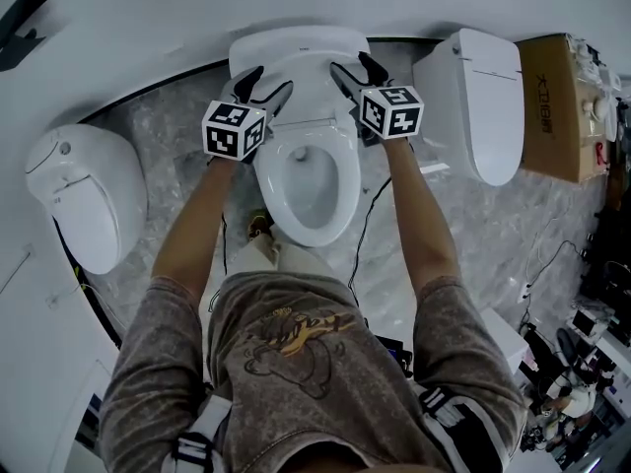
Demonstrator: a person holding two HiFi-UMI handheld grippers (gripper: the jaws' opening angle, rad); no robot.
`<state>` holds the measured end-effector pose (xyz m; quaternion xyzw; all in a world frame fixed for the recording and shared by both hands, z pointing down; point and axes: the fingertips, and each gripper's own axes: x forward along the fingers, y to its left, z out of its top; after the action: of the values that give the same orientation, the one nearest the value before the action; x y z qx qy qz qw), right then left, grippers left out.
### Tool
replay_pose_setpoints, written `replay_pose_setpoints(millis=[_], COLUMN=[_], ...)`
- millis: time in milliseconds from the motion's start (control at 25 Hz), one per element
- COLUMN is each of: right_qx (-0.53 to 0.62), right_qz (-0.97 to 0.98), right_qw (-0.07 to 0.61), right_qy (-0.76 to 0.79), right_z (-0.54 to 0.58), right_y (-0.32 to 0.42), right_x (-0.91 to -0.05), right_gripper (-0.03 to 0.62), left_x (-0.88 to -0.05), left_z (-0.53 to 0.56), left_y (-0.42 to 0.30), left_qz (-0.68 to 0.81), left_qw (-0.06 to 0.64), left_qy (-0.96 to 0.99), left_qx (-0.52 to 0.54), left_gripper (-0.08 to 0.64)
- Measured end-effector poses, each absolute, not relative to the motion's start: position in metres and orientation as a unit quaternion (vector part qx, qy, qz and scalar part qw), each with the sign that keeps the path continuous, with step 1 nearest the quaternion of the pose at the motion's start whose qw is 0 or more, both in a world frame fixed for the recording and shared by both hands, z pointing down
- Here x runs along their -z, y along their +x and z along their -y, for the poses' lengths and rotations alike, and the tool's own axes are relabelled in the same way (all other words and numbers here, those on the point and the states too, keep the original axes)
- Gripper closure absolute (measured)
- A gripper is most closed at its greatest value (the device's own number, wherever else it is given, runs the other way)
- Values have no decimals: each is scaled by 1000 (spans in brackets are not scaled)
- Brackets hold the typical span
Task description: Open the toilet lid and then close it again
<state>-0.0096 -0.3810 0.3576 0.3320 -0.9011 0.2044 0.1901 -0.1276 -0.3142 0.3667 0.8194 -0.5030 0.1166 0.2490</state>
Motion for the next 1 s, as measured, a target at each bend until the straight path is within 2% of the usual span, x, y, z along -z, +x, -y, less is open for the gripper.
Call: replay_pose_setpoints(millis=[240, 440, 560, 640, 880, 1000], right_qx=[-206, -175, -174, -179, -188, -192], right_qz=[905, 913, 914, 912, 915, 916], right_qw=[189, 228, 181, 174, 224, 221], right_qy=[321, 290, 318, 326, 278, 275], right_z=[373, 354, 370, 383, 388, 386], right_y=[-8, -12, -5, -1, -13, -15], right_x=[-353, -363, -346, -344, -362, -364], right_gripper=[311, 322, 322, 322, 322, 322], left_x=[-371, -349, -354, -360, -372, -373], left_z=[297, 312, 323, 326, 332, 333], left_y=[-106, -130, -132, -128, -124, -125], left_qz=[458, 521, 509, 501, 491, 488], left_qw=[251, 219, 220, 222, 230, 238], left_qy=[843, 820, 825, 828, 830, 830], left_qx=[-129, -87, -106, -117, -131, -128], left_gripper=[290, 293, 293, 291, 291, 291])
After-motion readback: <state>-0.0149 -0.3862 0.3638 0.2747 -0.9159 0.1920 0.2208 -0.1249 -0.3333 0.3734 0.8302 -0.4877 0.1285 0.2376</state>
